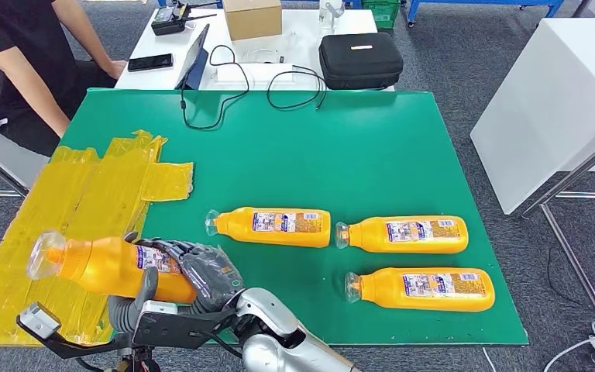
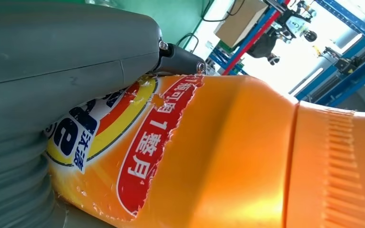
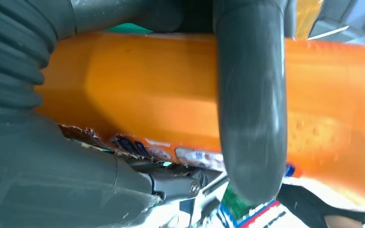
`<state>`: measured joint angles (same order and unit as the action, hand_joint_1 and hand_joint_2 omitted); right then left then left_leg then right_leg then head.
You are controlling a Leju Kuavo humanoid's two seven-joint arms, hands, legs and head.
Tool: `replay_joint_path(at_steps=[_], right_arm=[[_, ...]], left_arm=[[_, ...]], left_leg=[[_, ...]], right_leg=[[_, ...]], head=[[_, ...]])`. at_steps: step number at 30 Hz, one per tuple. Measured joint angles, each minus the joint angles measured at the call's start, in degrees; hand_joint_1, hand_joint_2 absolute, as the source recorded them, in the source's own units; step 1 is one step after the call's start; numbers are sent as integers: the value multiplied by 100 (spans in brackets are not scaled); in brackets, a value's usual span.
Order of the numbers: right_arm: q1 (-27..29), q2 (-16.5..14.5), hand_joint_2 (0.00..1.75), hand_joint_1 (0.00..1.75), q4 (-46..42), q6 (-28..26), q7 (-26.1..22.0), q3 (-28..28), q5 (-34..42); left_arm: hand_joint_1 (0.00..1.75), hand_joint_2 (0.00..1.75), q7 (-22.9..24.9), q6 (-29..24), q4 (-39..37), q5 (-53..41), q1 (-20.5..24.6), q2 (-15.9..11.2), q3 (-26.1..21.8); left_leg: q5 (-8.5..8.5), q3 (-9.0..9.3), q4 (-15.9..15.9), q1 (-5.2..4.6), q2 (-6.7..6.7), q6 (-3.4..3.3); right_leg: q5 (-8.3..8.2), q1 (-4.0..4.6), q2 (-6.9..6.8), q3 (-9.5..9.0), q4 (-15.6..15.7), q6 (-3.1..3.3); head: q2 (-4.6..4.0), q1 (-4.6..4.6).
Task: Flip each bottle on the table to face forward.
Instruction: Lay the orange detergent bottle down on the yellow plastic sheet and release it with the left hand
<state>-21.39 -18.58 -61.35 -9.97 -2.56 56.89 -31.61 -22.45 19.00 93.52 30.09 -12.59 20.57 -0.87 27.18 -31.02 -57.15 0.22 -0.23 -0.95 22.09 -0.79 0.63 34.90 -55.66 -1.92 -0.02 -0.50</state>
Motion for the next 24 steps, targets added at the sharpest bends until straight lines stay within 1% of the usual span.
replay_joint_path(at_steps=[2,7,12,15,17,19,20,24], right_arm=[[14,-2,0,0,-7,-80,-26,-32,-169],[166,33,0,0,-314,-107,-236,-388,-549],[340,100,0,0,-755,-78,-356,-726,-620],[479,151,0,0,-1089,-103,-445,-951,-637],[606,201,0,0,-1351,-132,-443,-1123,-673],[745,254,0,0,-1589,-158,-422,-1322,-732],[812,279,0,0,-1697,-159,-413,-1430,-759],[1009,361,0,0,-1995,22,-413,-1879,-764]], left_arm=[[175,175,-24,-107,31,-30,10,0,6],[175,175,-105,-458,169,-293,78,0,14],[175,175,-139,-735,262,-487,163,0,-15],[175,175,-172,-973,282,-936,204,0,-139],[175,175,-198,-1236,283,-1546,288,-1,-283],[175,175,-246,-1646,280,-2501,453,-4,-457],[175,175,-272,-1928,269,-3106,566,-7,-546],[175,175,-245,-3378,-7,-5677,1156,-101,-861]], left_leg=[[0,2,0,0,1,0],[-1,0,-1,0,-3,0],[0,4,-1,-1,3,0],[-1,2,-1,0,-5,1],[-1,1,-1,0,-4,1],[-1,2,-1,0,-3,1],[-1,2,-1,0,-4,1],[-3,3,-1,-1,-5,0]], right_leg=[[0,0,0,0,0,0],[0,0,-2,0,0,0],[0,0,2,2,0,0],[0,1,-2,2,0,0],[0,1,-2,2,0,0],[0,1,-2,2,1,0],[0,1,-2,2,1,0],[-2,0,-3,-2,0,0]], head=[[0,0],[0,-2],[0,0],[0,-2],[0,-1],[0,0],[0,-1],[0,2]])
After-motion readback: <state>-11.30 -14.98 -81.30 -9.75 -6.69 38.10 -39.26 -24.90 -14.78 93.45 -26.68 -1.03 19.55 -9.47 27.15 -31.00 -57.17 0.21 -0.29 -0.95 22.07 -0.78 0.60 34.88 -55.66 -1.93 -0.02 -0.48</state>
